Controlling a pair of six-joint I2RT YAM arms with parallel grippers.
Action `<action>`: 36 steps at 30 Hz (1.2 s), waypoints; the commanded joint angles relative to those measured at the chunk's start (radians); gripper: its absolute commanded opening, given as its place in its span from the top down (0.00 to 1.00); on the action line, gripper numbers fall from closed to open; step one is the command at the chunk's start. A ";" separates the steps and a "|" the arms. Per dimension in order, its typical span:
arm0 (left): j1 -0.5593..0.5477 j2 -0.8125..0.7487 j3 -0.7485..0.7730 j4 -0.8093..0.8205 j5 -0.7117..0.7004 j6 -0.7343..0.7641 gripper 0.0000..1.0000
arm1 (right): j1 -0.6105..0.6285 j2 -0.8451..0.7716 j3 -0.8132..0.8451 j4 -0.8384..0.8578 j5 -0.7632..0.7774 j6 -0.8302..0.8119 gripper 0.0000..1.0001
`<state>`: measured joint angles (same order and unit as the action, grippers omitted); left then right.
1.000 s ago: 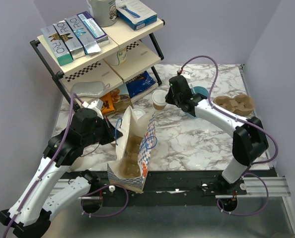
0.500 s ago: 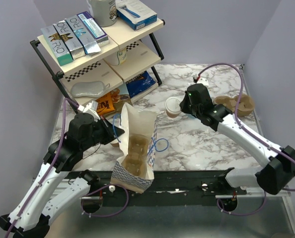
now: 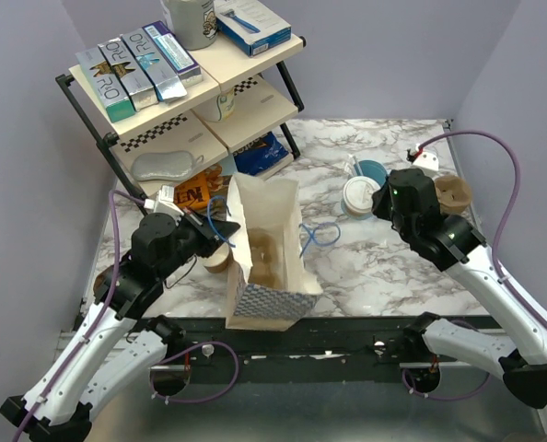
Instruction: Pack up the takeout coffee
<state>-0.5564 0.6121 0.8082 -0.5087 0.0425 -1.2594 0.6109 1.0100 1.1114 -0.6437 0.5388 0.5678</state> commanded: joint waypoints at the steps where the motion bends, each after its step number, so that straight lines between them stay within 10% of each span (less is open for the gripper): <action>1: 0.001 -0.011 0.011 0.144 -0.084 -0.083 1.00 | -0.005 -0.033 0.013 -0.053 0.059 0.009 0.99; 18: -0.267 0.135 0.020 0.158 -0.211 -0.075 1.00 | -0.003 -0.085 0.120 -0.076 0.222 -0.069 0.99; 21: -0.316 0.163 0.081 0.035 -0.262 -0.055 0.84 | -0.007 -0.100 0.136 -0.074 0.207 -0.088 0.99; 28: -0.320 0.110 0.112 -0.083 -0.328 -0.016 0.06 | -0.007 -0.137 0.232 -0.053 0.142 -0.180 0.99; 36: -0.320 0.259 0.488 -0.267 -0.317 0.550 0.01 | -0.005 -0.168 0.243 -0.045 0.010 -0.247 0.99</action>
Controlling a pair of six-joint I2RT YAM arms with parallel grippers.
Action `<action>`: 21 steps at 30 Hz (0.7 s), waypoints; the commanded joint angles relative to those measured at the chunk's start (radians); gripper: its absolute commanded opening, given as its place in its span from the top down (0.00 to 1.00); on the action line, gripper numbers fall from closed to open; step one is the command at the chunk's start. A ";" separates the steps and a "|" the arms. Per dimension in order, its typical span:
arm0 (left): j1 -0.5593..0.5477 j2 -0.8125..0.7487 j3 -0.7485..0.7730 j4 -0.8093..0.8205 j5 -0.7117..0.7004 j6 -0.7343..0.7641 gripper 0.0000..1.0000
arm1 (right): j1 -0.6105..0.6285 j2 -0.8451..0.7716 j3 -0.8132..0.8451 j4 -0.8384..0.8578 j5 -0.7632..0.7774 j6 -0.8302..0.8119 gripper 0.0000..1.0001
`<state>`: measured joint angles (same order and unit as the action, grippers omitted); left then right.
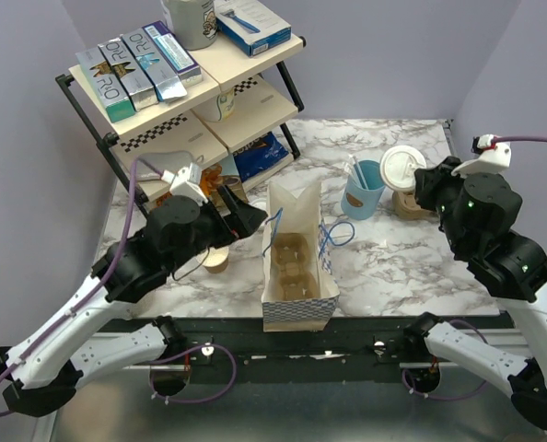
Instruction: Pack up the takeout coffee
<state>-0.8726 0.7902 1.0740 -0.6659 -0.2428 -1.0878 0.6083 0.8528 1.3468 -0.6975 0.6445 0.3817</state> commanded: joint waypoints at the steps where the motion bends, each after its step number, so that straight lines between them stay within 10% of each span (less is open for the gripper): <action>1: -0.003 0.108 0.284 -0.095 -0.015 0.520 0.01 | -0.004 -0.015 0.006 0.009 -0.106 -0.072 0.99; 15: 0.000 0.595 0.730 -0.211 0.477 1.379 0.01 | -0.002 -0.061 -0.005 -0.034 -0.115 -0.063 0.99; 21: 0.026 0.767 0.892 -0.374 0.496 1.425 0.01 | -0.002 -0.072 -0.026 -0.034 -0.140 -0.038 0.99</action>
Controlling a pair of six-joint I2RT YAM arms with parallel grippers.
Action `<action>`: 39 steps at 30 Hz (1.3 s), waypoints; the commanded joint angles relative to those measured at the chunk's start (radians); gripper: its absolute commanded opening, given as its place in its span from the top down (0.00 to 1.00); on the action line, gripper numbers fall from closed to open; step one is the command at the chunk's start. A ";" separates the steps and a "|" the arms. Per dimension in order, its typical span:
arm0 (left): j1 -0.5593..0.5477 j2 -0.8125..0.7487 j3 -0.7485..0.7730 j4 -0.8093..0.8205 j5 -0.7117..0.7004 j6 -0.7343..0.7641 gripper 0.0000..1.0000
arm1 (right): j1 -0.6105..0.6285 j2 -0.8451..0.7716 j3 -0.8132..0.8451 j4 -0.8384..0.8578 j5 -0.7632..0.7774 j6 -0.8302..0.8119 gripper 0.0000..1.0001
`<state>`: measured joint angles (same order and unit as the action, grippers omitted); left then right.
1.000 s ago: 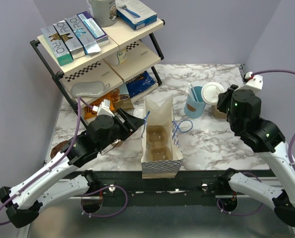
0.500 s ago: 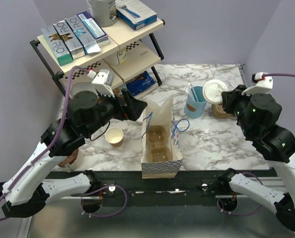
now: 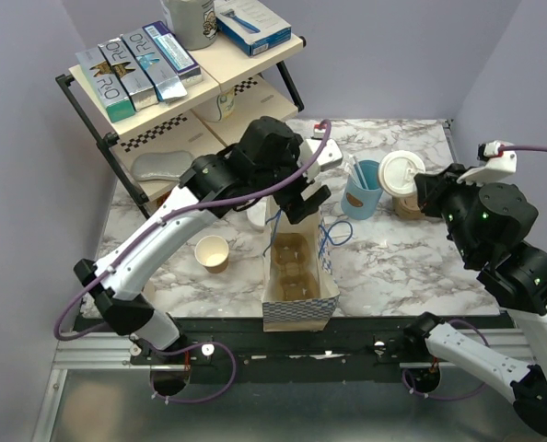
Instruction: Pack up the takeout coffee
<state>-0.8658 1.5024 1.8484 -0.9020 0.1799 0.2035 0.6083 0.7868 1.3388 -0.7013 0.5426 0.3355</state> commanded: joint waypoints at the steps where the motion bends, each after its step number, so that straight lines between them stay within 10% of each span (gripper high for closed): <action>1: 0.019 0.105 0.173 -0.158 0.060 0.134 0.02 | -0.002 -0.004 -0.020 -0.030 -0.039 0.013 0.99; 18: 0.119 0.229 0.118 -0.219 0.202 0.232 0.02 | -0.002 -0.015 -0.024 -0.070 -0.001 0.051 0.99; 21: 0.120 0.258 0.127 -0.216 0.165 0.223 0.16 | -0.002 -0.023 -0.024 -0.072 -0.007 0.050 0.99; 28: 0.136 0.286 0.153 -0.170 0.098 0.105 0.92 | -0.002 -0.035 -0.018 -0.078 -0.004 0.051 0.99; 39: 0.129 0.334 0.319 -0.178 -0.058 -0.580 1.00 | -0.002 -0.024 0.077 -0.079 -0.029 0.022 0.99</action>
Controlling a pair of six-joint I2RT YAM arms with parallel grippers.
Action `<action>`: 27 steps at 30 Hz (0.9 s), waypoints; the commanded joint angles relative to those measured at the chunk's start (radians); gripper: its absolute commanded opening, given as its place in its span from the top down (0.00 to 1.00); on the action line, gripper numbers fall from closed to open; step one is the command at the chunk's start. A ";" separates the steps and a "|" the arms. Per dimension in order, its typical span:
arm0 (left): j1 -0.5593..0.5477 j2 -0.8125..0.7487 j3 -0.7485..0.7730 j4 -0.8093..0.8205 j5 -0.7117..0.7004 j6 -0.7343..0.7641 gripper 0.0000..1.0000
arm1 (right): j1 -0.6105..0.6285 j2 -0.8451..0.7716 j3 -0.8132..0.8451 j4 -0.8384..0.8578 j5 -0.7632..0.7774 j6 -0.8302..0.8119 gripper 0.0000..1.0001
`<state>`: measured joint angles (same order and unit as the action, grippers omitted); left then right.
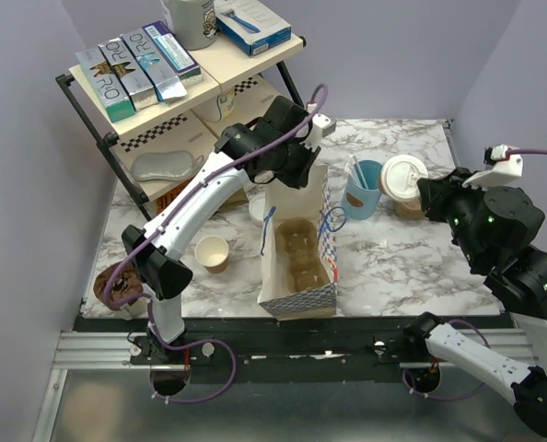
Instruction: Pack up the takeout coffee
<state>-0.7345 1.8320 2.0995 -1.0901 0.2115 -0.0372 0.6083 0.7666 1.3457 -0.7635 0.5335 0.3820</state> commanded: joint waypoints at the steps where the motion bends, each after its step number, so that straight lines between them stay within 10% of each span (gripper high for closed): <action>1: -0.002 -0.011 0.045 0.024 -0.106 -0.430 1.00 | -0.002 -0.007 0.079 -0.016 -0.029 -0.028 0.99; 27: 0.069 -0.412 -0.467 0.188 -0.135 -1.156 1.00 | -0.002 0.043 0.257 -0.013 -0.519 -0.025 0.99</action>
<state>-0.6659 1.4441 1.6657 -0.9558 0.0895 -1.0763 0.6075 0.7937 1.6138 -0.7876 0.1299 0.3561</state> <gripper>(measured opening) 0.008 0.206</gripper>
